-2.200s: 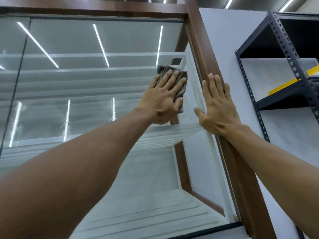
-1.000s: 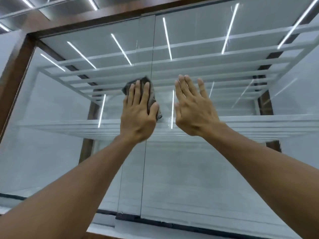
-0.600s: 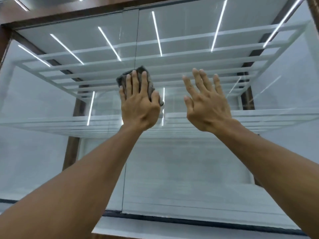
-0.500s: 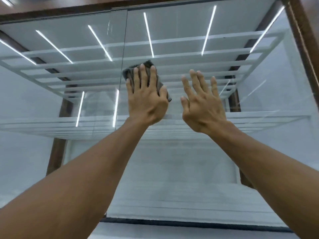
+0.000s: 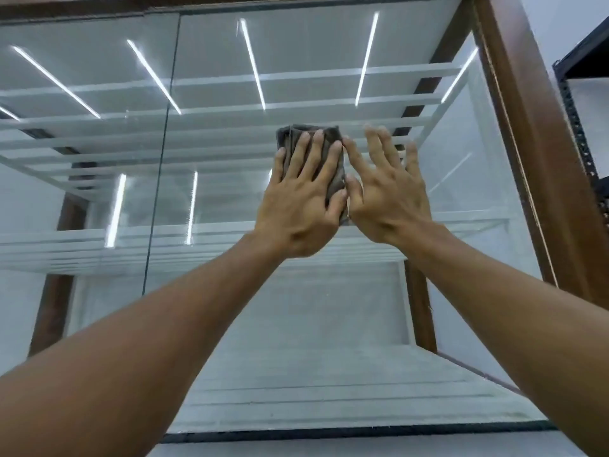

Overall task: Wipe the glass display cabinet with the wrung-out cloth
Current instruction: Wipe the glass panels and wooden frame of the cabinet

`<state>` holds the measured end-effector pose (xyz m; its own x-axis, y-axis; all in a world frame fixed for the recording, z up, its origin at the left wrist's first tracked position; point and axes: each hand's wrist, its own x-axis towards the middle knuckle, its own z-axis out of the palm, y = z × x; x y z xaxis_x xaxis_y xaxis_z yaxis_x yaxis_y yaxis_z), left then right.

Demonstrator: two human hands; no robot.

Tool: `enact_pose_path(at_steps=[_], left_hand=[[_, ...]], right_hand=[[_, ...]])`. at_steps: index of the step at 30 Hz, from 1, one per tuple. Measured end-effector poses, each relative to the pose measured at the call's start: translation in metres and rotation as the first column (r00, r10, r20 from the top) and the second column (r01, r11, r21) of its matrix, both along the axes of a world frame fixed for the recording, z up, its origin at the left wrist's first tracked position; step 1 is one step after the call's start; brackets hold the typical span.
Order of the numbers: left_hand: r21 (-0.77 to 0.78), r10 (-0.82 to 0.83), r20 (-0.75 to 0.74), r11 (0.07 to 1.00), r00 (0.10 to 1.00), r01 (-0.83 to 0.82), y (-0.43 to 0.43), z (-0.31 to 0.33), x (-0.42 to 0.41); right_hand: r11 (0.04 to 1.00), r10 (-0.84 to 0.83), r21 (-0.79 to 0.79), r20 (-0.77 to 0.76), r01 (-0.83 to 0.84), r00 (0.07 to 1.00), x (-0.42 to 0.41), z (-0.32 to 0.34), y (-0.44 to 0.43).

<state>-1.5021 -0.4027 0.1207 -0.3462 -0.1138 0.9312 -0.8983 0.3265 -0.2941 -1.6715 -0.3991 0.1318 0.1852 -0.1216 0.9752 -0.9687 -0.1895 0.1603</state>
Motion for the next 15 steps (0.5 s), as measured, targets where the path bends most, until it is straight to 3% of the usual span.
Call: enact_pose_path(at_steps=[3,9,15], left_hand=[[-0.036,0.037,0.144,0.999,0.989,-0.032,0.0,-0.017,0.019],[0.058,0.038,-0.083,0.998,0.996,-0.033,0.006,0.051,-0.046],[-0.009,0.011,0.207,1.0,0.978,-0.01,0.0,0.001,-0.077]], right_hand=[[1.0,-0.009,0.011,0.074,0.008,0.997,-0.03,0.002,0.002],[1.0,-0.018,0.01,0.04,0.018,0.999,-0.076,-0.003,0.004],[0.996,-0.084,0.017,-0.062,0.085,0.995,-0.119,-0.012,0.014]])
